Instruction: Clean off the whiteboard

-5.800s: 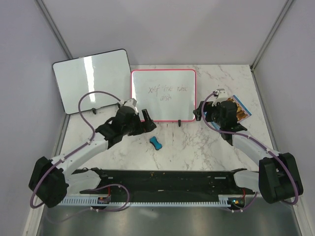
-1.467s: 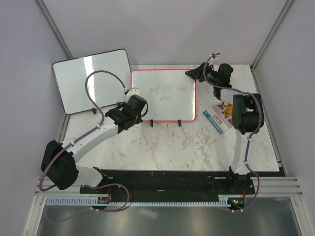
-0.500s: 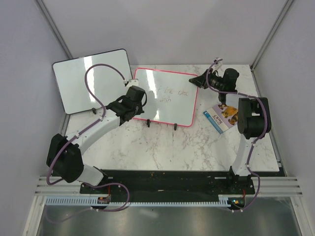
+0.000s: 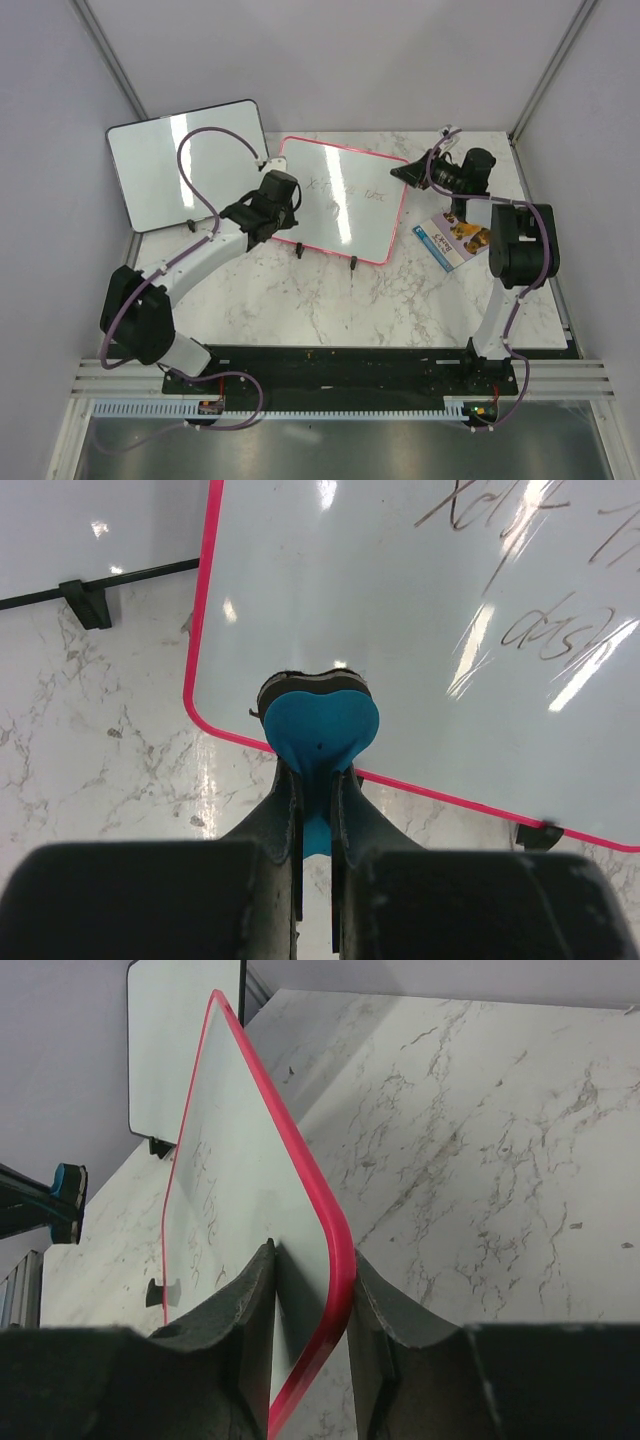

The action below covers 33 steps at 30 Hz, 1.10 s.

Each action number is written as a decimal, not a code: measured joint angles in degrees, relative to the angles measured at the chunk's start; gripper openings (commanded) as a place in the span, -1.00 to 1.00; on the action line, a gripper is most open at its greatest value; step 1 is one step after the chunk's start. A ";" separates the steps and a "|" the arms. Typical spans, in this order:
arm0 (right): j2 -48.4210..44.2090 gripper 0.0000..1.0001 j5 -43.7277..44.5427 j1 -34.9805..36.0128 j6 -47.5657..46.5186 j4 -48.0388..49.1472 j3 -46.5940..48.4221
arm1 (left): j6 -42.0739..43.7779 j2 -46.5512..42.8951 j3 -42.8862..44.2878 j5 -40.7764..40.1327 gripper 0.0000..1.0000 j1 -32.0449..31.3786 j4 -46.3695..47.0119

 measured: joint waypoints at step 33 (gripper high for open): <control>-8.31 -1.00 5.68 0.98 -7.98 -10.56 -4.59 | 7.41 25.42 18.23 13.53 -0.97 -1.31 19.15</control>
